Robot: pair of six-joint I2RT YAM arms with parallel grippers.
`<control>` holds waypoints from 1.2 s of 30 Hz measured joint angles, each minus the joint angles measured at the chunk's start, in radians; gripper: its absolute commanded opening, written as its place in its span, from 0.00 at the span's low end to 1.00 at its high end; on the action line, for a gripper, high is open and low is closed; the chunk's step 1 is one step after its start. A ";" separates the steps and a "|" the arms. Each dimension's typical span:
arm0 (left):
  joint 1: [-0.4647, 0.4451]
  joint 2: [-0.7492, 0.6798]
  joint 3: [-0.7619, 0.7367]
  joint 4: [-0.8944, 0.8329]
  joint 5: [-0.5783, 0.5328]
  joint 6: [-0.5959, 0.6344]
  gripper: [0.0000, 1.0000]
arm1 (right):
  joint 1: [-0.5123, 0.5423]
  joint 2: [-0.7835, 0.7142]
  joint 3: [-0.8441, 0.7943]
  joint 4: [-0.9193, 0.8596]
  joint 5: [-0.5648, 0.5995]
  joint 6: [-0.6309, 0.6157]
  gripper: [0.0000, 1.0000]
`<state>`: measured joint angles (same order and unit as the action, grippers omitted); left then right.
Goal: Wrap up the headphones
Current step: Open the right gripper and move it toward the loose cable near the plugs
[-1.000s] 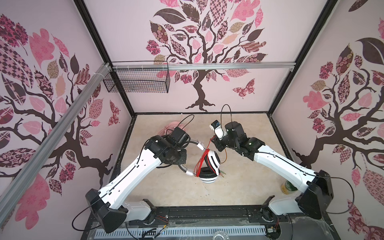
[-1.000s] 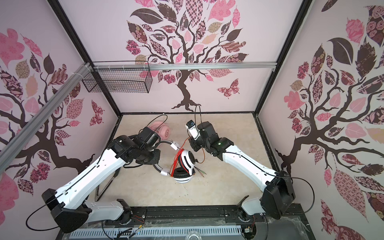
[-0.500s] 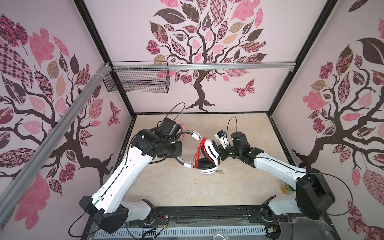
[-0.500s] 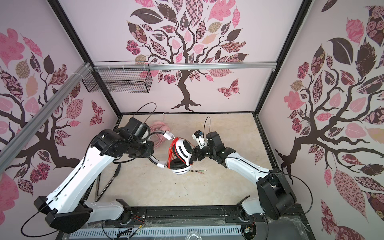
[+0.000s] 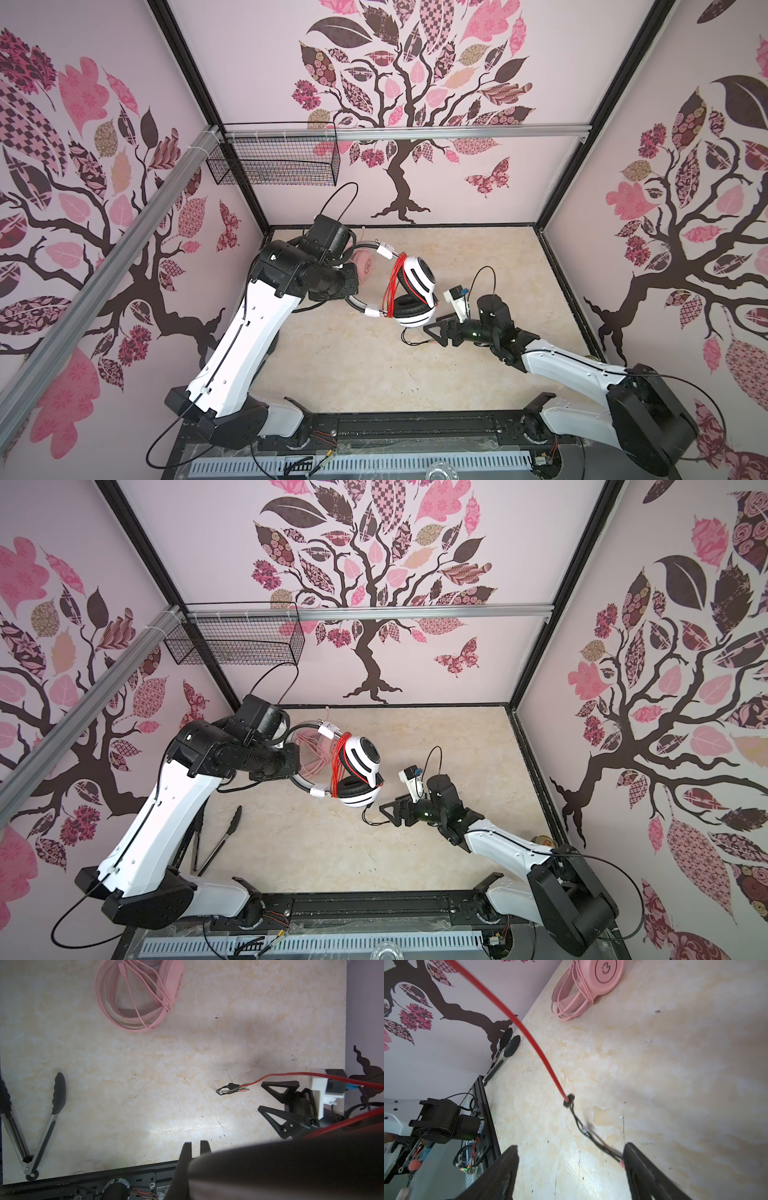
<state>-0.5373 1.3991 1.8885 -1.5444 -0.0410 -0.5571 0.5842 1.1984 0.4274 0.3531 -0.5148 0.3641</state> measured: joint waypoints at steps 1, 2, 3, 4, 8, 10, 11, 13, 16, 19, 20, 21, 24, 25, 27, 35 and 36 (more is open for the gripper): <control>0.000 0.004 0.016 -0.008 0.000 0.001 0.00 | 0.034 0.010 -0.013 0.016 0.006 0.012 0.79; 0.000 0.008 0.030 -0.011 0.000 0.002 0.00 | 0.063 0.025 -0.021 0.037 0.013 0.024 0.78; 0.000 0.010 0.039 -0.013 0.000 0.003 0.00 | 0.087 0.042 -0.024 0.063 0.019 0.037 0.76; 0.000 0.011 0.047 -0.013 0.000 0.003 0.00 | 0.112 0.064 -0.029 0.101 0.028 0.055 0.76; 0.000 0.020 0.069 -0.018 0.000 0.005 0.00 | 0.166 0.151 -0.047 0.260 0.158 0.102 0.77; 0.000 0.026 0.074 -0.019 0.000 0.005 0.00 | 0.178 0.208 -0.047 0.317 0.238 0.115 0.75; 0.000 0.029 0.074 -0.020 0.000 0.005 0.00 | 0.182 0.240 -0.042 0.338 0.278 0.121 0.75; 0.000 0.035 0.075 -0.022 0.000 0.005 0.00 | 0.187 0.303 -0.025 0.372 0.344 0.129 0.74; 0.000 0.042 0.075 -0.023 0.000 0.006 0.00 | 0.187 0.402 0.021 0.420 0.410 0.130 0.72; 0.000 0.043 0.076 -0.023 0.000 0.007 0.00 | 0.187 0.508 0.093 0.454 0.433 0.127 0.70; 0.000 0.044 0.080 -0.026 0.000 0.007 0.00 | 0.189 0.543 0.119 0.469 0.432 0.122 0.69; 0.000 0.046 0.087 -0.029 0.000 0.008 0.00 | 0.192 0.570 0.137 0.486 0.426 0.117 0.69; 0.000 0.052 0.114 -0.038 0.000 0.008 0.00 | 0.207 0.640 0.169 0.549 0.396 0.097 0.69; 0.000 0.056 0.129 -0.042 0.000 0.008 0.00 | 0.213 0.657 0.172 0.574 0.381 0.093 0.69; 0.000 0.063 0.154 -0.048 0.000 0.009 0.00 | 0.222 0.687 0.176 0.621 0.349 0.089 0.68; 0.000 0.072 0.208 -0.061 0.001 0.012 0.00 | 0.232 0.715 0.139 0.777 0.279 0.114 0.67; 0.000 0.072 0.208 -0.061 0.001 0.012 0.00 | 0.232 0.715 0.128 0.789 0.277 0.116 0.67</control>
<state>-0.5373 1.4708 2.0964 -1.6051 -0.0399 -0.5453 0.8162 1.9133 0.5552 1.1416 -0.2375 0.4805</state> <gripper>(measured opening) 0.068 0.667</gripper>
